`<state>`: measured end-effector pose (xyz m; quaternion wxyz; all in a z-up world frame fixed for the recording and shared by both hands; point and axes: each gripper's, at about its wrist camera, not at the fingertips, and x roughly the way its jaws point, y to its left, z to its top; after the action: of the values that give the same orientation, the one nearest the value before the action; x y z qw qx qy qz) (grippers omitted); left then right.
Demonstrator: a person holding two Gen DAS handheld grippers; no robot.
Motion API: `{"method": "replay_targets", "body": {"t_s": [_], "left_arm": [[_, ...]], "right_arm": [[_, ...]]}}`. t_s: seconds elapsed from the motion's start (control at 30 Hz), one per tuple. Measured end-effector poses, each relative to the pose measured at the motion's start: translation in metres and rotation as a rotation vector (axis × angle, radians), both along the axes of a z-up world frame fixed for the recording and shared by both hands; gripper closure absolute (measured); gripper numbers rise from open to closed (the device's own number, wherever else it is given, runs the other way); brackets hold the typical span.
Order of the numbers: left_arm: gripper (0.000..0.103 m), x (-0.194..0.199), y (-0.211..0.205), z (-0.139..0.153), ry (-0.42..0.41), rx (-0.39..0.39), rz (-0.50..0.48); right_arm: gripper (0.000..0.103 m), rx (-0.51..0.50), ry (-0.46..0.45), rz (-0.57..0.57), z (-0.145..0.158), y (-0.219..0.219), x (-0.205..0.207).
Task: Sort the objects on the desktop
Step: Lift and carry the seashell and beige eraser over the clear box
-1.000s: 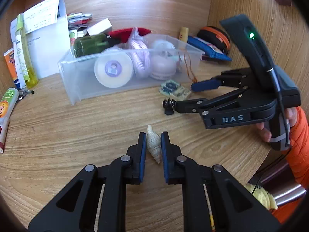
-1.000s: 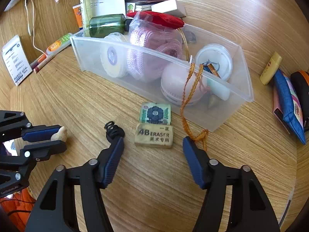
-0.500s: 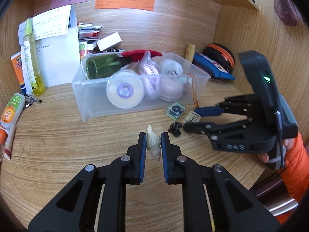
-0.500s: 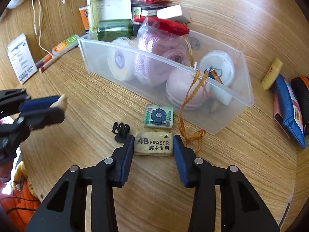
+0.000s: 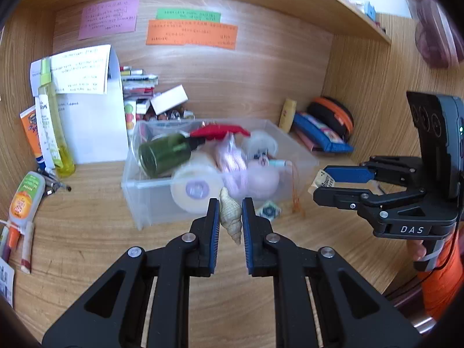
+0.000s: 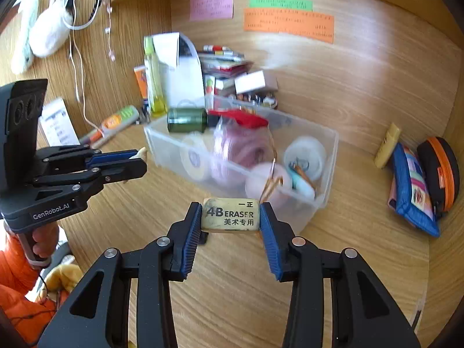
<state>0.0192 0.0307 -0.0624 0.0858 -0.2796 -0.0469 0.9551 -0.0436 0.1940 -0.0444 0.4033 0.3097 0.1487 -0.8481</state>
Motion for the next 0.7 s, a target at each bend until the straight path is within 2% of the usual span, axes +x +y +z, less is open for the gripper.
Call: {"method": "replay_targets", "body": {"t_s": [0.1, 0.3, 0.43, 0.7], "left_arm": [[0.089, -0.006, -0.004, 0.007, 0.017, 0.016, 0.005], [0.089, -0.025, -0.008, 0.02, 0.046, -0.003, 0.021], [0.089, -0.044, -0.012, 0.026, 0.049, -0.002, 0.035], [0.089, -0.073, -0.021, 0.034, 0.072, 0.053, 0.07]], "right_arm": [[0.066, -0.033, -0.001, -0.005, 0.007, 0.001, -0.008], [0.066, -0.081, -0.004, -0.009, 0.015, -0.005, -0.029], [0.066, -0.084, -0.02, -0.021, 0.016, -0.017, -0.049], [0.066, -0.118, -0.044, -0.071, 0.016, -0.027, -0.081]]}}
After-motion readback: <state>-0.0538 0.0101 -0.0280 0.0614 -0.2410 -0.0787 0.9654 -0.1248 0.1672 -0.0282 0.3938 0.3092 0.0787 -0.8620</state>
